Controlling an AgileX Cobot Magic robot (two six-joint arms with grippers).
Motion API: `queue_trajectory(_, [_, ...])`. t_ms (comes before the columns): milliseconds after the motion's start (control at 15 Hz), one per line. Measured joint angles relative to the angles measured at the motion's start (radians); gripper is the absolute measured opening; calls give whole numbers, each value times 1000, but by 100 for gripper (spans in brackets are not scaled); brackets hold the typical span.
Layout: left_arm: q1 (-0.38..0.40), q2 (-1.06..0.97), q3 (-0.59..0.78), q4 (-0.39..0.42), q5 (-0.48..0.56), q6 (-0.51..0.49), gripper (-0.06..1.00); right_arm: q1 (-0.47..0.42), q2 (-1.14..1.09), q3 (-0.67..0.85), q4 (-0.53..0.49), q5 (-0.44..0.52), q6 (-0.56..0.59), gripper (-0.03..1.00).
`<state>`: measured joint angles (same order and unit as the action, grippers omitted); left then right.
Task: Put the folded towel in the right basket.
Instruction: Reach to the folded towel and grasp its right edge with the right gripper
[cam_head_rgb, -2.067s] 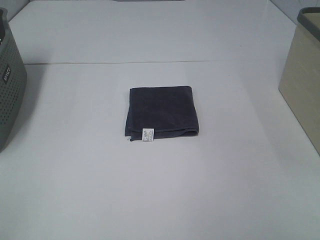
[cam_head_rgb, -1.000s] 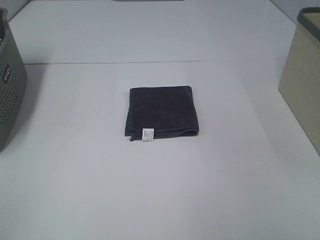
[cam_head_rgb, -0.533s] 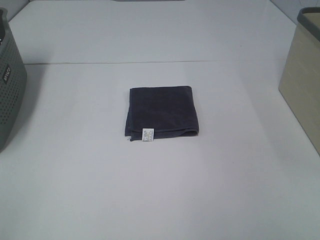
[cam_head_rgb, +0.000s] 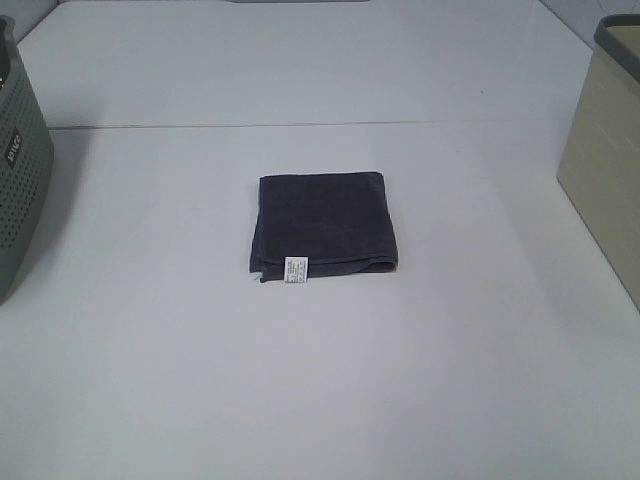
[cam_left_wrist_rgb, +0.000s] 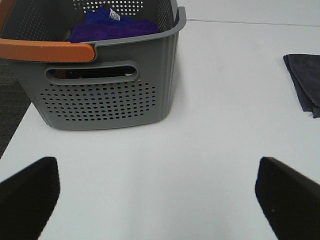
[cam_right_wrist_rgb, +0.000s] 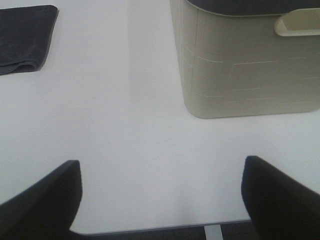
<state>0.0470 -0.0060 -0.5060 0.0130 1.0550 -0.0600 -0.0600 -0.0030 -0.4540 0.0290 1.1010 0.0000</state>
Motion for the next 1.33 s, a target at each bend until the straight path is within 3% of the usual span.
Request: queue_trajectory(1333, [0, 0, 0, 0, 0, 0, 99, 0, -1, 0, -14, 0, 0, 84])
